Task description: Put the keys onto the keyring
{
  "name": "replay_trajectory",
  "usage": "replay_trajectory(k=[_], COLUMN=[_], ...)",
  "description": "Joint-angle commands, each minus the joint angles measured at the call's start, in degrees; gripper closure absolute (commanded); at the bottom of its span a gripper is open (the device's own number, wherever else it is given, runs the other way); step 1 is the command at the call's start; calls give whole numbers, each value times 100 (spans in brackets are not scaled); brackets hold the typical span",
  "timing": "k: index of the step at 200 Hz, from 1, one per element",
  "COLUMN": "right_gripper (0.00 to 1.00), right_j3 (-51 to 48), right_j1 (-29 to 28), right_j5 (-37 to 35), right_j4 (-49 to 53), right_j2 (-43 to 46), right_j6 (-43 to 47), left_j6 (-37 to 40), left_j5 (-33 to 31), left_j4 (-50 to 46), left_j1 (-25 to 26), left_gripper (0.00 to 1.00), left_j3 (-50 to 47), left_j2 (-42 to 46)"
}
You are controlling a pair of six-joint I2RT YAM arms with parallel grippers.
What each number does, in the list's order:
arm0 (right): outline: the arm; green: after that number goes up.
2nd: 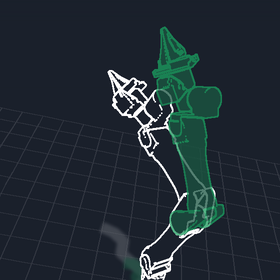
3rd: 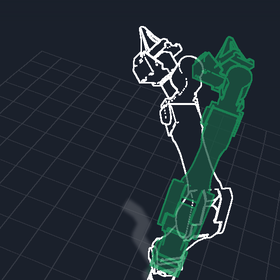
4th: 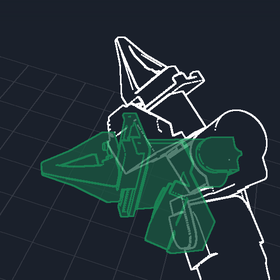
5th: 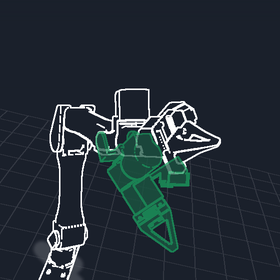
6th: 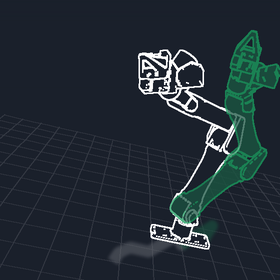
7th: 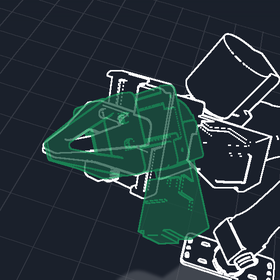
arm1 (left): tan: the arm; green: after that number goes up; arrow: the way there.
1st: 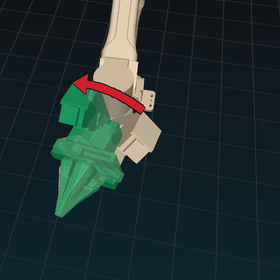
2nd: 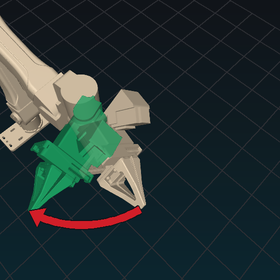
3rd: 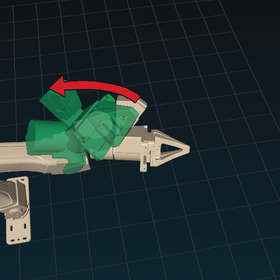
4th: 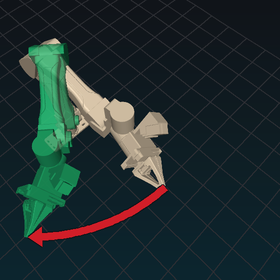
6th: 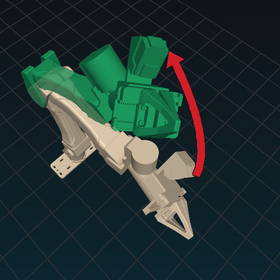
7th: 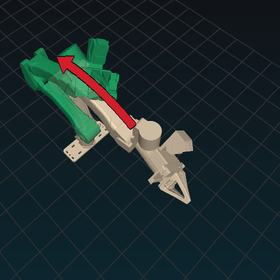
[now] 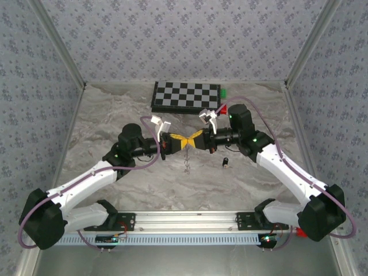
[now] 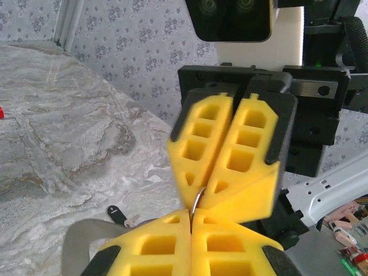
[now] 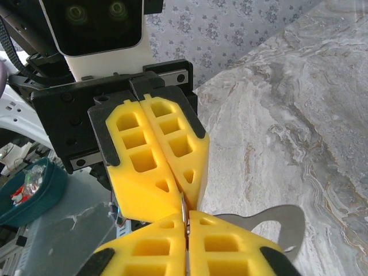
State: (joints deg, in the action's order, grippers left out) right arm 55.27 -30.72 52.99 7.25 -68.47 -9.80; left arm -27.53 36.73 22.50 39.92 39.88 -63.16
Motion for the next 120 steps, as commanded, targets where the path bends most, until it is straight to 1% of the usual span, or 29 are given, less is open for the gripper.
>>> replay_trajectory(k=[1, 21, 33, 49, 59, 75, 93, 120], right_gripper=[82, 78, 74, 74, 72, 72, 72, 71], right_j3=[-137, -423, -698, -1168, -1474, -1927, -2214, -2343], right_j1=[-7, 44, 90, 190, 280, 401, 437, 432], right_j5=[92, -38, -282, -677, -948, -1158, -1162, -1000], right_j4=[-320, -858, -1348, -2207, -2736, -3703, -4466, -5198], right_j2=[159, 359, 545, 844, 1020, 1182, 1181, 1052], right_j6=[-179, -509, -793, -1263, -1671, -2269, -2792, -3192], left_j6=[-55, -234, -380, -544, -601, -663, -659, -646], left_j5=[63, -16, -78, -154, -205, -278, -302, -363], left_j4=[278, 502, 703, 918, 972, 1044, 1038, 989], left_j1=[61, 73, 83, 101, 125, 188, 241, 274], left_gripper=[100, 100, 100, 100, 100, 100, 100, 100], left_j3=[235, 162, 91, 38, 38, 38, 64, 82], left_j2=[62, 66, 67, 67, 71, 85, 87, 80])
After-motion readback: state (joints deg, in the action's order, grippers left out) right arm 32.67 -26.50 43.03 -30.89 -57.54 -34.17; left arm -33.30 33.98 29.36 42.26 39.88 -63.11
